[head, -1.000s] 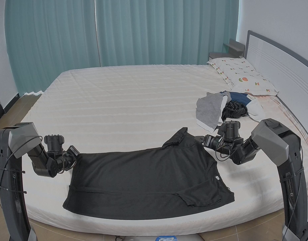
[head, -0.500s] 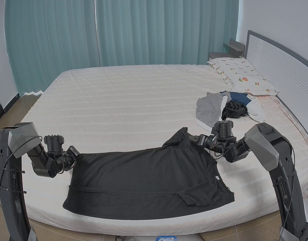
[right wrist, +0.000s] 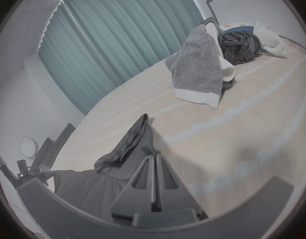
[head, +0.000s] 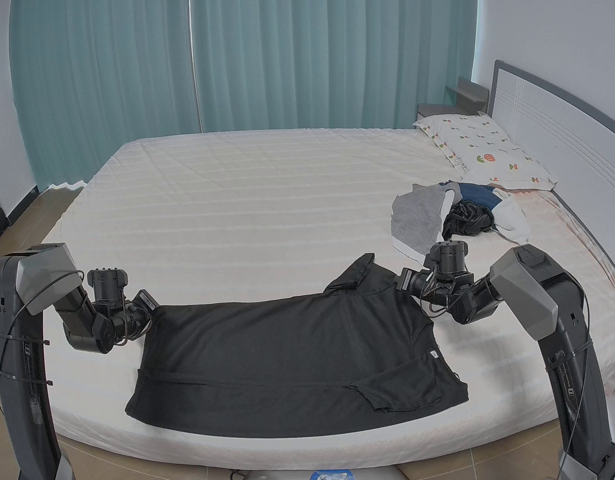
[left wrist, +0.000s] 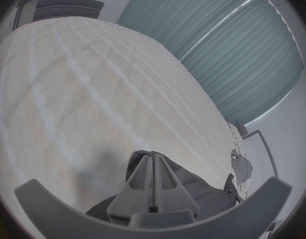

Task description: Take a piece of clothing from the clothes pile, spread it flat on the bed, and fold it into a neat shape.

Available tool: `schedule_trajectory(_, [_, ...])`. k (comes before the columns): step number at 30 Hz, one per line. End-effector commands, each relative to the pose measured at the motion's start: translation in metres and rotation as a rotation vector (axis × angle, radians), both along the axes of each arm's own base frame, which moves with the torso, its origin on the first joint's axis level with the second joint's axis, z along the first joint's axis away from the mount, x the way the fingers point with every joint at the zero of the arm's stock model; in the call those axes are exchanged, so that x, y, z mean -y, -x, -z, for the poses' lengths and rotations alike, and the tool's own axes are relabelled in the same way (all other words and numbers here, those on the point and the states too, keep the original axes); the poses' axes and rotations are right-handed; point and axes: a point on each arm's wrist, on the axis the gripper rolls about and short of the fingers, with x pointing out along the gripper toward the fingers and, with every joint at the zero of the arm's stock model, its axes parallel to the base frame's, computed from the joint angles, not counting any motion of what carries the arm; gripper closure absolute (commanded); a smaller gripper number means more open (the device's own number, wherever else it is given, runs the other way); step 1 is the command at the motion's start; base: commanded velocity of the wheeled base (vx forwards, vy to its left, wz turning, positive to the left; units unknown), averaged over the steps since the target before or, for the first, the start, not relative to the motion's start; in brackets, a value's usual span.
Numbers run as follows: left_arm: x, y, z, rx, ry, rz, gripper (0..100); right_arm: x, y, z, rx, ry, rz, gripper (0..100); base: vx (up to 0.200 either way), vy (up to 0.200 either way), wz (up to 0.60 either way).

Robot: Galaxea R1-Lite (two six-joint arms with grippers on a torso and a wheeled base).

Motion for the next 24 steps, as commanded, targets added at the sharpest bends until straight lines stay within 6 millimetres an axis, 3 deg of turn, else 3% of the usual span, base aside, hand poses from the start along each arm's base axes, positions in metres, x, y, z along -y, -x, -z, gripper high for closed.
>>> schedule_trajectory(1, [0.000,0.000,-0.002,0.005,0.004,-0.005,100,0.003,0.000,-0.009,0.011,-0.016,0.014,100,0.000,0.000,0.00])
schedule_trajectory(10, [-0.008,0.000,-0.024,0.058,0.021,-0.039,100,0.013,0.011,-0.037,0.019,-0.057,0.038,100,0.000,0.000,0.00])
schedule_trajectory(24, [-0.013,0.006,-0.026,0.096,0.024,-0.038,100,0.030,0.030,-0.055,0.007,-0.093,0.026,100,0.000,0.000,0.00])
